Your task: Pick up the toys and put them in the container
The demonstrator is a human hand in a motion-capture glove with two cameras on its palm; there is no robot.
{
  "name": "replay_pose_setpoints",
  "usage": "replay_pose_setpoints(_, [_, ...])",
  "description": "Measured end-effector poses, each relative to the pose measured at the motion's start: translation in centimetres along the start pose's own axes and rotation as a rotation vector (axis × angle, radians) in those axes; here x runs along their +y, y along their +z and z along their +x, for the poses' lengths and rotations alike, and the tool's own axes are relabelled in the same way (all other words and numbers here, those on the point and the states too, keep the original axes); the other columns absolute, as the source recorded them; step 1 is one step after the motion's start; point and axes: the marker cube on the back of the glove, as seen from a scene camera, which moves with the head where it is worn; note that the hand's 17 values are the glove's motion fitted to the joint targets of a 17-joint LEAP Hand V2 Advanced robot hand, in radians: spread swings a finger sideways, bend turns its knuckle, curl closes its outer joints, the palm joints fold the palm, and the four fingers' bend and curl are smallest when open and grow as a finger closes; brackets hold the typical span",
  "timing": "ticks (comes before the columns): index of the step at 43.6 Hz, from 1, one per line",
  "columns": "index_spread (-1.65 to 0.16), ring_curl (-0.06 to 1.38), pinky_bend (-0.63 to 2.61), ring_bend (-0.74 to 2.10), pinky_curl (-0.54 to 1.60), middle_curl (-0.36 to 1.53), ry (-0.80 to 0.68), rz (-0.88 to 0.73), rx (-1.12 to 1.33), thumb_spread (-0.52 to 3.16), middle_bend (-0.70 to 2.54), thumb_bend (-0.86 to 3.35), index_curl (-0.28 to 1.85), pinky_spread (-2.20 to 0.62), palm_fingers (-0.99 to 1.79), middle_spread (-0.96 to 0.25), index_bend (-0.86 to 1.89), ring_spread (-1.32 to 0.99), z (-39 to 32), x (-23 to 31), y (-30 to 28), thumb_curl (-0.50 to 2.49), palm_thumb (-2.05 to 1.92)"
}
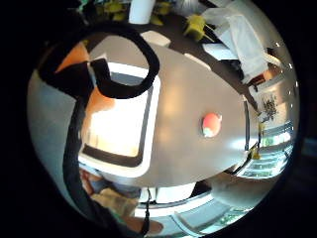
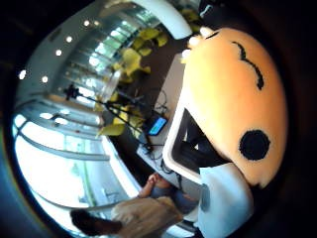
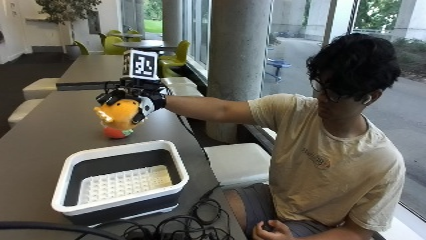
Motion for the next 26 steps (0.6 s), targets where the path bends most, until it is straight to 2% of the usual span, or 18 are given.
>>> replay_pose_setpoints(11, [-0.33,0.41,1.14,0.51,0.39,0.32,0.020,-0.065,-0.002,1.35,0.19,0.01,0.33,-0.12,0.03,-0.07,0.17,-0.16,0.5,0.7,2.5,0.49,0.40])
replay_pose_setpoints(26, [-0.33,0.39,1.08,0.47,0.36,0.33,-0.018,-0.032,0.055,1.32,0.18,-0.02,0.37,-0.07,-0.01,-0.05,0.19,-0.12,3.0,5.2,-0.2,0.41,0.26])
